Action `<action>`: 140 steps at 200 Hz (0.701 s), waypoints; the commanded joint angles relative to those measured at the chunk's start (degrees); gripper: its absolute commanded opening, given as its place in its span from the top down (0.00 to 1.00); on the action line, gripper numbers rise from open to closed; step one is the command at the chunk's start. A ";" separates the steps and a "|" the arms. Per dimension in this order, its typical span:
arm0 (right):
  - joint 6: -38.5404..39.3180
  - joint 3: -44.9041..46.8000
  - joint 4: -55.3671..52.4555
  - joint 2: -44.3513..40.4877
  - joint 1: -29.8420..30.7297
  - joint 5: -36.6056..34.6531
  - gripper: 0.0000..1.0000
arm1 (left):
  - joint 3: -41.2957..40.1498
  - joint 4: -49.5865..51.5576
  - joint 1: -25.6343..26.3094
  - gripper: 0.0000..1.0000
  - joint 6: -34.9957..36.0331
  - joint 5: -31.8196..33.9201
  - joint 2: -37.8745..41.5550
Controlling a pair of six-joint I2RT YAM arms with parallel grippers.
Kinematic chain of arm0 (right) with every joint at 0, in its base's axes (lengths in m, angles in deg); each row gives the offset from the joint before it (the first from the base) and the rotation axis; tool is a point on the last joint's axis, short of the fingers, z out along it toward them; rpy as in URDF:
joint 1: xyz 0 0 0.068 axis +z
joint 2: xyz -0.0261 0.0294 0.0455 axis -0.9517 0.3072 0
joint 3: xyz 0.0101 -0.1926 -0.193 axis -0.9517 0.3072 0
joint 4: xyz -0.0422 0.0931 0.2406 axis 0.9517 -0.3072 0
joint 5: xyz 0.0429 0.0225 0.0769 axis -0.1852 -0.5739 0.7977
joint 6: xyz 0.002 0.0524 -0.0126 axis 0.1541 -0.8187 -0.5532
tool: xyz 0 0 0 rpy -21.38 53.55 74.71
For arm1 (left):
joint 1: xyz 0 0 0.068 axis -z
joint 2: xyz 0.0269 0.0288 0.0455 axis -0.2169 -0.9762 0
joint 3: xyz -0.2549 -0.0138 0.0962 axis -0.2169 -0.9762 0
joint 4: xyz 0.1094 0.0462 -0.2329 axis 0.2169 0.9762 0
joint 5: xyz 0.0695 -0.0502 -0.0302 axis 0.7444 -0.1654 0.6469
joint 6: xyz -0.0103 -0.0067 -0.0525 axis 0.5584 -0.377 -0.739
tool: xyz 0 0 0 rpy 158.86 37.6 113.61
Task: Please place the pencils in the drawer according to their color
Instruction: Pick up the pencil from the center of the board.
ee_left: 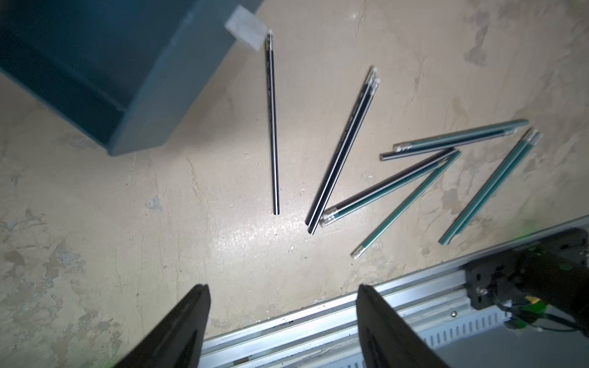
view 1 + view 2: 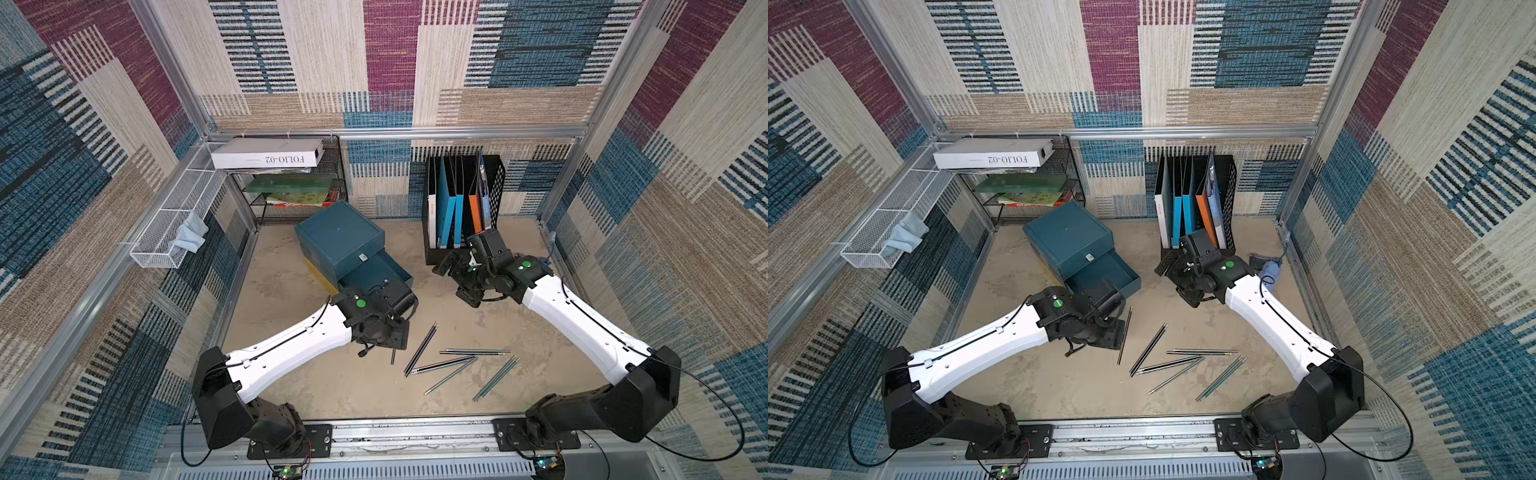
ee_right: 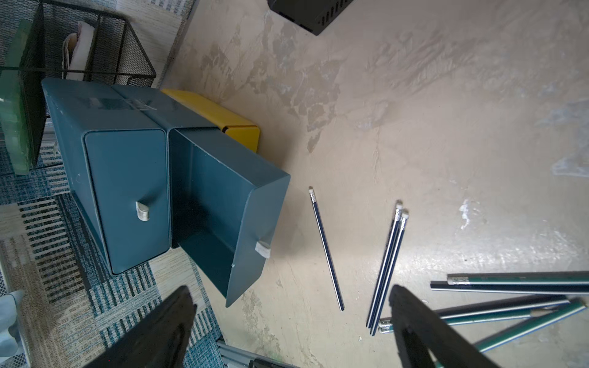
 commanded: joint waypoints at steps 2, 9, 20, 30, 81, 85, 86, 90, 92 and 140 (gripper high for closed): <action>0.75 -3.89 -5.26 1.50 -1.01 1.63 0.01 | -2.86 -2.94 2.74 0.24 -0.57 2.11 -1.79; 0.80 -5.61 -6.56 2.12 -1.35 1.69 0.01 | -3.90 -4.07 3.39 0.24 -0.60 1.71 -2.38; 0.89 -8.15 -8.55 3.04 -1.87 1.77 0.01 | -5.57 -6.14 4.05 0.25 -0.14 0.72 -3.22; 0.98 -10.18 -10.25 3.64 -2.37 1.56 0.01 | -6.78 -7.90 4.44 0.26 0.37 0.28 -3.95; -0.77 -15.38 -12.89 3.91 -5.39 3.29 0.01 | -9.74 -15.50 4.59 0.28 4.88 -0.17 -9.72; -0.78 -15.65 -12.93 3.89 -5.57 3.40 0.01 | -9.72 -15.97 4.57 0.28 5.37 -0.12 -10.44; -0.78 -15.79 -12.89 3.93 -5.64 3.45 0.01 | -9.69 -16.06 4.56 0.28 5.44 -0.06 -10.65; -0.73 -16.18 -12.88 4.00 -5.79 3.56 0.01 | -9.54 -16.55 4.61 0.28 5.79 0.14 -11.32; -0.72 -16.41 -12.98 4.03 -5.91 3.65 0.01 | -9.45 -16.65 4.60 0.28 5.92 0.23 -11.60; -0.39 -18.54 -11.90 4.91 -8.22 5.22 0.01 | -9.20 -20.03 1.66 0.29 7.71 1.14 -17.58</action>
